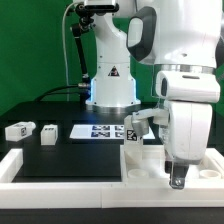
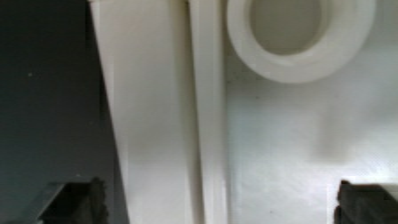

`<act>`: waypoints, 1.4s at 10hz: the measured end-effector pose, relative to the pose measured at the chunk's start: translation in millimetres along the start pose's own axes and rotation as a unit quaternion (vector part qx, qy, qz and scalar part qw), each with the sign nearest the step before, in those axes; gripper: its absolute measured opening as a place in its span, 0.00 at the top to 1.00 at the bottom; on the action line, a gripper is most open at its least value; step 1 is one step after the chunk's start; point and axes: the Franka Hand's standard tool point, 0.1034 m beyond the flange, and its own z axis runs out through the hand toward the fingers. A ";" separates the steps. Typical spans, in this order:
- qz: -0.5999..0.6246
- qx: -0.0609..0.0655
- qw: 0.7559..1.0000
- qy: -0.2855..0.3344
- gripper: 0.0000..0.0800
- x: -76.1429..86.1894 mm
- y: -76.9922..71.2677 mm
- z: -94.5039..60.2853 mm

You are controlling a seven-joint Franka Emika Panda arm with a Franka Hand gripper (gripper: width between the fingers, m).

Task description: Assemble square table

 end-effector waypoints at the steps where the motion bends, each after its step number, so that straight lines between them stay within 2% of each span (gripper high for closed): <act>1: 0.000 0.000 1.000 0.000 0.19 -0.1 0.0 0.0; 3: 0.002 0.000 1.000 -0.001 0.19 -1.8 0.8 -1.5; 6: 0.027 0.013 0.999 -0.018 0.19 -37.2 -4.1 -50.3; 7: 0.030 0.009 0.999 -0.020 0.19 -48.3 -0.8 -64.3; 8: 0.050 0.008 0.998 -0.022 0.19 -53.8 4.1 -71.3; 13: 0.223 0.007 0.974 -0.023 0.19 -51.2 2.0 -68.0; 14: 0.245 0.008 0.969 -0.023 0.19 -55.3 0.9 -69.6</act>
Offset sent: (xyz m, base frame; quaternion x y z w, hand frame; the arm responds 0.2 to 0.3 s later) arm -0.0373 -0.0375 0.0523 0.0367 -0.0723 0.0289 0.9963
